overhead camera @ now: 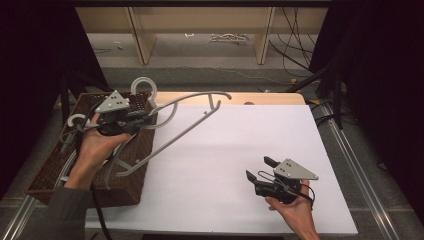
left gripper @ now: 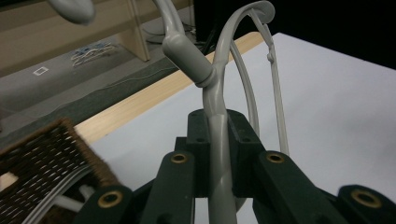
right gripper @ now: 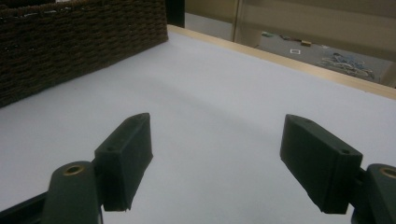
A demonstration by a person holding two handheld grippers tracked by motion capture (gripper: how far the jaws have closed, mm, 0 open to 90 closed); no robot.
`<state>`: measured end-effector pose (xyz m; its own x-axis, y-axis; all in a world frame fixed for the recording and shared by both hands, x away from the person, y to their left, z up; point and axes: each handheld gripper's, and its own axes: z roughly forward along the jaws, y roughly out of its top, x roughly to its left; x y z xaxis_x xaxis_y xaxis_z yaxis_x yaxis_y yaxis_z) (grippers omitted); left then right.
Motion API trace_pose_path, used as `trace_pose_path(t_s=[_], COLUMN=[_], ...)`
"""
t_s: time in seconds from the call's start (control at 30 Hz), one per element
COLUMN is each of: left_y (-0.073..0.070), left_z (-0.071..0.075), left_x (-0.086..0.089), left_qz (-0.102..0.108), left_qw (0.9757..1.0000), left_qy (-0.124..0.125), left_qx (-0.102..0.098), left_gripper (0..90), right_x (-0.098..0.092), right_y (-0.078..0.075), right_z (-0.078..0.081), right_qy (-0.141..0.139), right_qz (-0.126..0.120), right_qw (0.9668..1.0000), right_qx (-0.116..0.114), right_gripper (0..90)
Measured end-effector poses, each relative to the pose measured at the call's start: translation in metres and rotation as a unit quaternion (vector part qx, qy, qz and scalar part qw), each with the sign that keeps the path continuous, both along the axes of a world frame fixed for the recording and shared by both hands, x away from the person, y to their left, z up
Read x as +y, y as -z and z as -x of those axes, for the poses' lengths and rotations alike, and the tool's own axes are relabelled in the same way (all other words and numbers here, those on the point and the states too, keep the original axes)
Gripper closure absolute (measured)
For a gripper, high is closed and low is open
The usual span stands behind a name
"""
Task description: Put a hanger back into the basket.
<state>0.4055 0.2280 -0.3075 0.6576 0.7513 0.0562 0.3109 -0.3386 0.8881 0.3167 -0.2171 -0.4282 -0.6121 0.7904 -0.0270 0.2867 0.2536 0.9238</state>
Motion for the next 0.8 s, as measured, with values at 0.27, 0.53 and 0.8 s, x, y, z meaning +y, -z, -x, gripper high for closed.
trace_pose_path(t_s=[0.27, 0.53, 0.8], left_y=[-0.005, -0.006, 0.001], left_z=[-0.004, -0.008, -0.011], left_x=[0.034, 0.077, 0.103], left_qz=[-0.026, -0.045, -0.053], left_qw=[0.9989, 0.9959, 0.9927], left_qy=[-0.038, -0.076, -0.106], left_qx=[-0.008, -0.020, -0.019], left_gripper=[81.2, 81.2, 81.2], right_x=[0.000, -0.001, 0.001], right_y=[0.000, 0.000, 0.001], right_z=[0.000, -0.001, 0.000], right_qy=[-0.001, 0.002, 0.001], right_qz=[0.000, 0.002, -0.010], right_qw=[1.0000, 1.0000, 0.9999], right_qx=[0.000, 0.001, 0.001], right_gripper=[26.2, 26.2, 26.2])
